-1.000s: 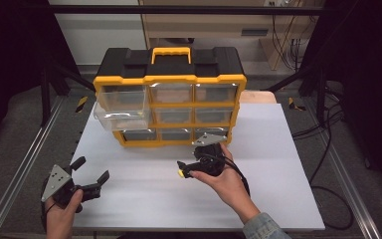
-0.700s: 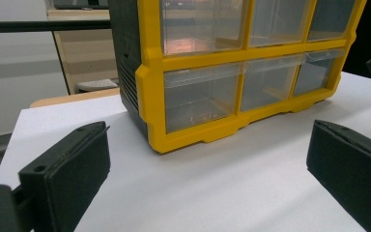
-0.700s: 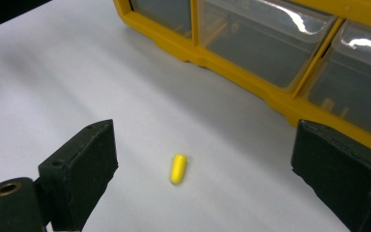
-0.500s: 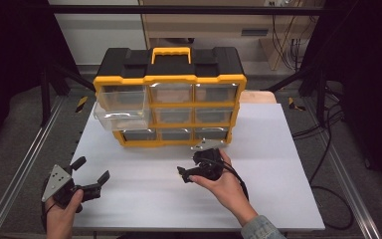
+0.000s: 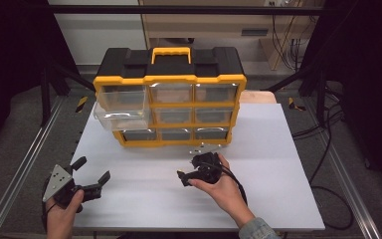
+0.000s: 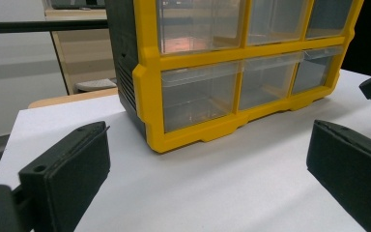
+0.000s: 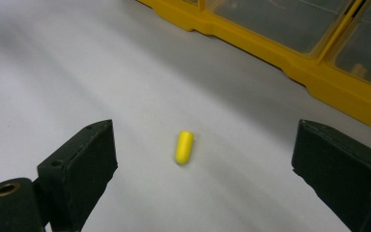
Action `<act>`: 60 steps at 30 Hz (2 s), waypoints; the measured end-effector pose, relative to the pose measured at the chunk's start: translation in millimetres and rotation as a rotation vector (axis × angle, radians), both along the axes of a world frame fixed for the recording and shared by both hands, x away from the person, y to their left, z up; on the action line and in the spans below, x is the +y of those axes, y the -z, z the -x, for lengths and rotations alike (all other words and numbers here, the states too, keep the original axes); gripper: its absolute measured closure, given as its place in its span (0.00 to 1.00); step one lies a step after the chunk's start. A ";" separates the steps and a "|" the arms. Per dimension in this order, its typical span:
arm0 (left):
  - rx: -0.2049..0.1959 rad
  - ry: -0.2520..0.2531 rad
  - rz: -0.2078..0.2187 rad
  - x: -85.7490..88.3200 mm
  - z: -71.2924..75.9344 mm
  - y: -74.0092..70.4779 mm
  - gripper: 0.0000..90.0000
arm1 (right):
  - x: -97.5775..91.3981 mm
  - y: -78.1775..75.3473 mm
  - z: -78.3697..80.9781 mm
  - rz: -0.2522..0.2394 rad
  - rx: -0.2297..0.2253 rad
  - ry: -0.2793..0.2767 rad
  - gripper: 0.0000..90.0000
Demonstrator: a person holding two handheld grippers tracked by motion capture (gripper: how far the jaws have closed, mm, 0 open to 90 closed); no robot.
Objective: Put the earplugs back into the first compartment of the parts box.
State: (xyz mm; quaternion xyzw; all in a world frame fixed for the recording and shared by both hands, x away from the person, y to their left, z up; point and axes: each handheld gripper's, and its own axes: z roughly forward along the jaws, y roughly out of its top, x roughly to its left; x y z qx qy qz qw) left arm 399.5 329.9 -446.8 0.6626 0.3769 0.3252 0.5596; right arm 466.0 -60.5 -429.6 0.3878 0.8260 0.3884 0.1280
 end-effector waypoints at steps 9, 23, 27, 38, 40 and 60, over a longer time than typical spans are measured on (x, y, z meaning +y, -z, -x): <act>0.001 0.002 -0.009 -0.4 -0.3 0.0 0.02 | 4.8 8.3 0.8 0.022 0.016 -0.013 0.10; 0.000 0.004 -0.009 -0.3 -0.3 -0.1 0.02 | 6.7 20.0 -3.5 0.037 0.044 -0.005 0.12; -0.001 0.002 -0.006 0.1 -0.6 0.0 0.02 | 9.3 23.0 -4.8 0.042 0.056 -0.004 0.11; -0.001 0.000 -0.010 -0.1 -0.5 -0.2 0.02 | 13.9 24.7 -6.3 0.038 0.067 0.004 0.13; -0.002 0.001 -0.016 -0.8 -0.5 -0.2 0.02 | 14.1 25.1 -6.8 0.039 0.066 0.002 0.16; -0.003 0.003 -0.017 -0.9 -0.7 -0.3 0.02 | 21.8 34.8 -15.6 0.042 0.078 -0.028 0.69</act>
